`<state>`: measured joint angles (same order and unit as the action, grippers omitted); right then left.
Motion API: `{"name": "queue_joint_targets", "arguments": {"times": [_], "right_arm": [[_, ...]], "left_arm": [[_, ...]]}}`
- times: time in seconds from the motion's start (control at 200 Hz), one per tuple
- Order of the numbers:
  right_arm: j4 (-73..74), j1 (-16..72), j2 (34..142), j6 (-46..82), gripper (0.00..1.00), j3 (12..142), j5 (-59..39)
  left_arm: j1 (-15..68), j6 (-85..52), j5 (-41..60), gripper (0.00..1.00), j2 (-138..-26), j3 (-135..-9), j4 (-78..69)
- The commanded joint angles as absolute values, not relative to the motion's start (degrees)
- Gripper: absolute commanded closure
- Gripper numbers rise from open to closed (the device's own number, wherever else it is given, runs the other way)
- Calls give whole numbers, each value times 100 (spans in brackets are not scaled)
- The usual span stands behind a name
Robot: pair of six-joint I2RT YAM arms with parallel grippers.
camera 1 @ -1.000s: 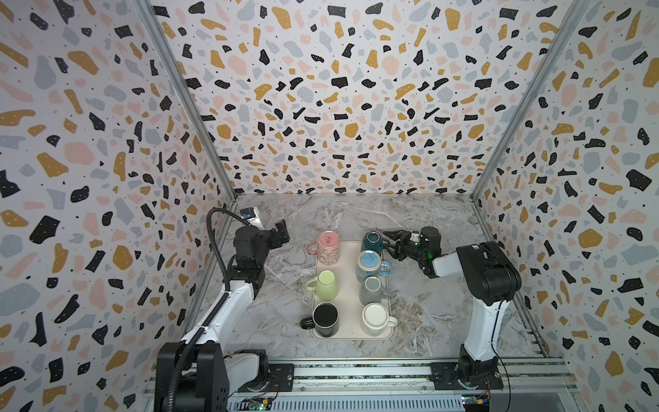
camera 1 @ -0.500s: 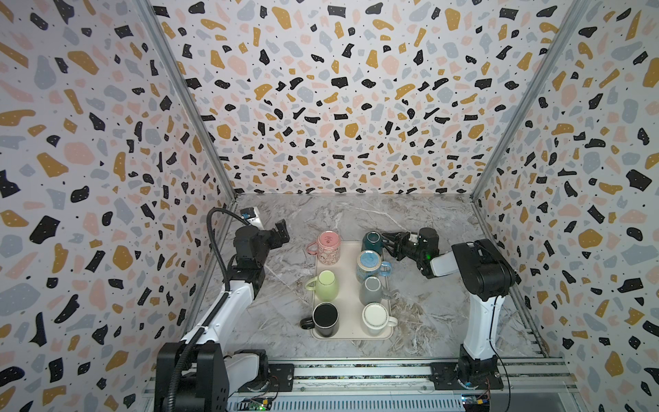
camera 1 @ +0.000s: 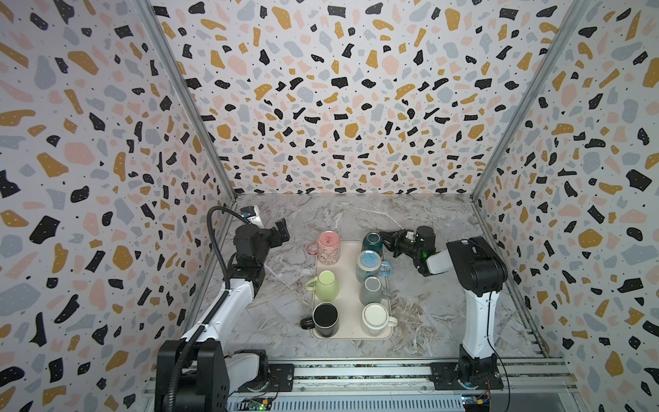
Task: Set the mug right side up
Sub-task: 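Close the right gripper on the dark green mug's handle and lift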
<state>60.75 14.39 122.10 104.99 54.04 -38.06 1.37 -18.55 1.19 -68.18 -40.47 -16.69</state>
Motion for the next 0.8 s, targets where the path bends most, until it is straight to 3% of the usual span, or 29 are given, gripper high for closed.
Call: {"name": "queue_joint_targets", "arguments": {"times": [0.0,0.24,0.796], "right_arm": [[6165,1439,12299,10426,82,5550,-3805],[6235,1461,12346,10441,100,5598,-3862],[6942,1652,12164,9933,100,5710,-4159]], "left_arm": [[167,-1723,134,2,-6847,-4236,-1736],[160,-1714,142,2,-6838,-4236,-1723],[164,-1780,185,2,-6638,-4201,-1739]]}}
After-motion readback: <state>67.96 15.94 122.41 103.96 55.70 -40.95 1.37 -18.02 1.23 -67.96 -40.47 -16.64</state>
